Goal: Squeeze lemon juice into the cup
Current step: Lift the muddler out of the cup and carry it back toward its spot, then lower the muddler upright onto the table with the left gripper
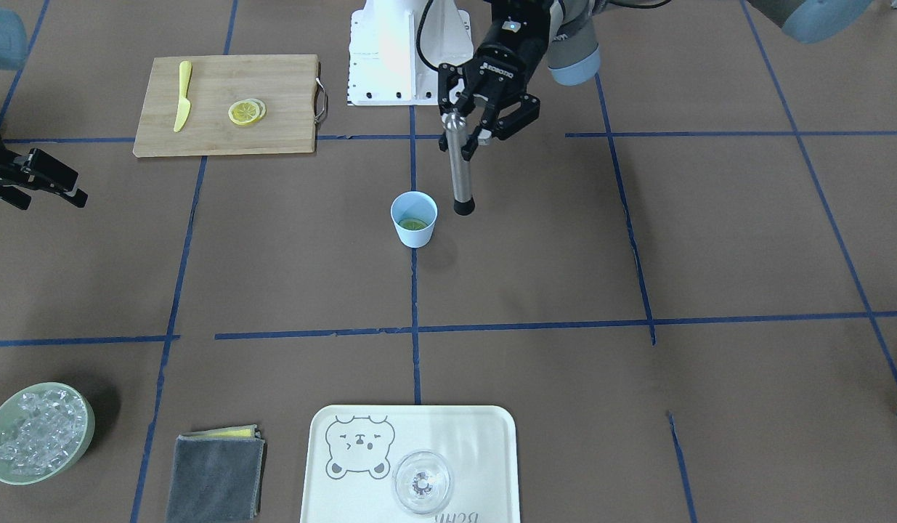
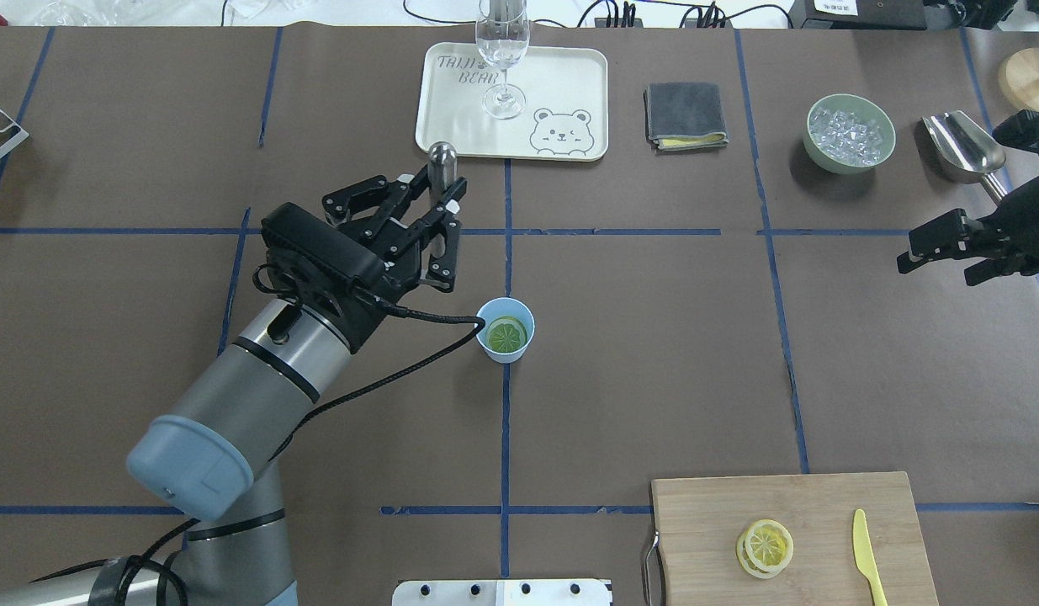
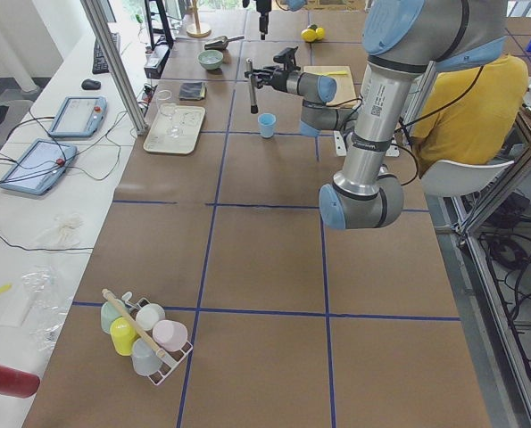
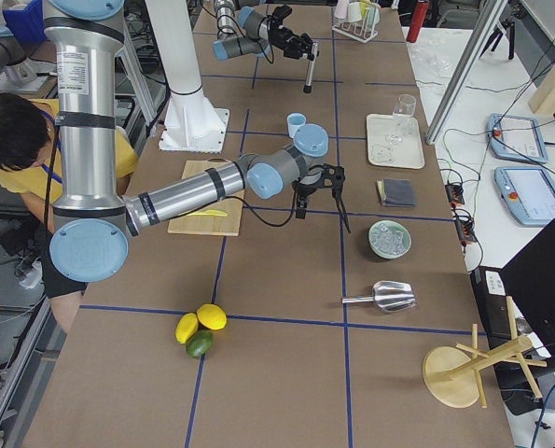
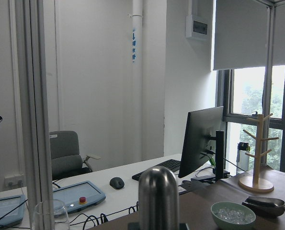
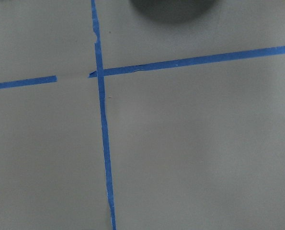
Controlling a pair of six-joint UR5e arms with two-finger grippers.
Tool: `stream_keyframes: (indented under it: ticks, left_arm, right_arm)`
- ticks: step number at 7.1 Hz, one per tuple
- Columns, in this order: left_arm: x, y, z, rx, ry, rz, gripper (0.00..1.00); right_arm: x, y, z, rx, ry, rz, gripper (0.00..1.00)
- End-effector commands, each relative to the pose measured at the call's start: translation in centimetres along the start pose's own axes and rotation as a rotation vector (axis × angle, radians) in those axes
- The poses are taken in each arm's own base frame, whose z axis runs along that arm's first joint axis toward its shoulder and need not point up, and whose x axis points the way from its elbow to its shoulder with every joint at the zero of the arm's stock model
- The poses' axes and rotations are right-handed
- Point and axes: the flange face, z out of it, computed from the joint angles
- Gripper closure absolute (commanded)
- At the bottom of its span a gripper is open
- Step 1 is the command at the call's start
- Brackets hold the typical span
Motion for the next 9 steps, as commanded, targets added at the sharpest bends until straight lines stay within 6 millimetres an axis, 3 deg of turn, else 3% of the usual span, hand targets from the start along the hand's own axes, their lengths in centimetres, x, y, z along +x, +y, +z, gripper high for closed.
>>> stream_keyframes:
  ticks: [1,3,4,5,6,7,8,9]
  left_arm:
    - [-8.6,3.6,1.4,-0.166,-0.032,0.164,1.0]
    - [-16.2,5.0,2.7,-0.336,-0.008,0.319,1.0]
    - [-20.1,5.8,1.9,-0.37,-0.054,0.367,1.0]
    - [-24.3,8.5,-0.5,-0.469,-0.059,0.385,1.0]
    - [-29.2,10.1,-2.6,-0.585,-0.06,0.379,1.0]
    - [-33.2,12.3,-4.8,-0.71,-0.119,0.391,1.0]
    - [-35.0,14.2,-5.1,-0.88,-0.152,0.38,1.0]
    - [-36.8,14.0,-5.0,-1.018,-0.18,0.248,1.0]
  right_arm:
    - [0.3,-0.3,-0.6,0.02,0.004,0.006,0.0]
    - [0.7,0.0,-1.4,0.037,0.005,0.015,0.0]
    - [0.7,0.0,-1.8,0.044,0.003,0.015,0.0]
    - [0.8,0.0,-2.2,0.056,0.006,0.018,0.0]
    - [2.7,0.0,-2.6,0.091,0.044,0.047,0.0]
    - [5.2,0.5,-4.4,0.132,0.062,0.087,0.0]
    - [6.4,1.2,-5.1,0.139,0.066,0.105,0.0]
    - [6.9,1.4,-4.9,0.134,0.071,0.118,0.0]
